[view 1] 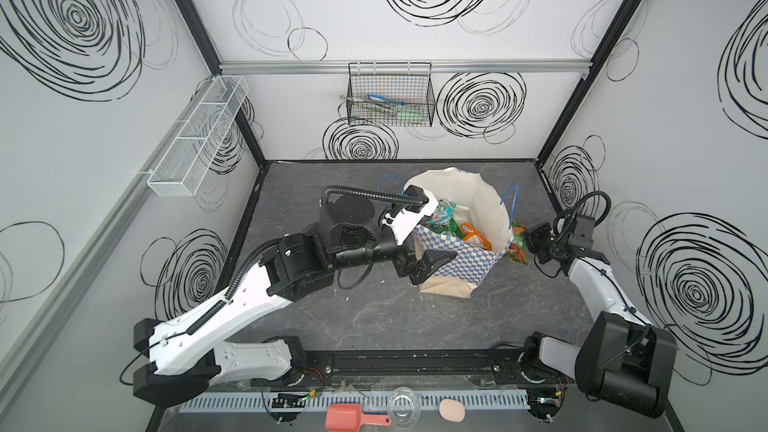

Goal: Take the snacks out of the paper bag
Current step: 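Lift the green chip packet out of the bag with the right gripper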

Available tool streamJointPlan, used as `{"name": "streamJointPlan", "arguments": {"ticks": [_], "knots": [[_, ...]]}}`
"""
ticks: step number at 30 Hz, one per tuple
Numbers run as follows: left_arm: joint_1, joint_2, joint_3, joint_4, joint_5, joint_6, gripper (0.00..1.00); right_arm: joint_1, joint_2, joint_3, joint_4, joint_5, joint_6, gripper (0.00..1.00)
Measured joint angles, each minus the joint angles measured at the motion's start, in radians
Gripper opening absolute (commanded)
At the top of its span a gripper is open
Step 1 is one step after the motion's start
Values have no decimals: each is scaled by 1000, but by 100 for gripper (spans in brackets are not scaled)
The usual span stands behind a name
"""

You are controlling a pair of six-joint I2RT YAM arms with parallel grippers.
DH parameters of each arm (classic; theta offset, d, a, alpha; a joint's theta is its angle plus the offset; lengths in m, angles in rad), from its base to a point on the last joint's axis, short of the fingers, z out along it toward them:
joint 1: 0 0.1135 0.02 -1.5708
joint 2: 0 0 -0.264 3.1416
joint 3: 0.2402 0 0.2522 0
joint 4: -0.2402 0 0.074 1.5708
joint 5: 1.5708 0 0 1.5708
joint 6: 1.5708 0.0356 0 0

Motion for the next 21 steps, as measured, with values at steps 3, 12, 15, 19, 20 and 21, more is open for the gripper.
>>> {"name": "streamJointPlan", "arguments": {"ticks": [3,12,15,19,20,21], "knots": [[-1,-2,-3,0,-5,-1,96,1,41,-15,1,-8,-20,11],[-5,-13,-29,2,-21,-15,96,1,69,-27,-13,-10,-58,43],[-5,-20,-33,1,-29,-18,96,3,56,-16,-46,0,-66,50],[-6,-26,-34,2,-40,-18,96,10,3,40,-106,34,-73,75],[-6,-27,-34,2,-43,-18,96,11,-14,61,-121,42,-73,78],[-6,-27,-34,2,-45,-18,96,11,-34,84,-132,47,-73,80]]}}
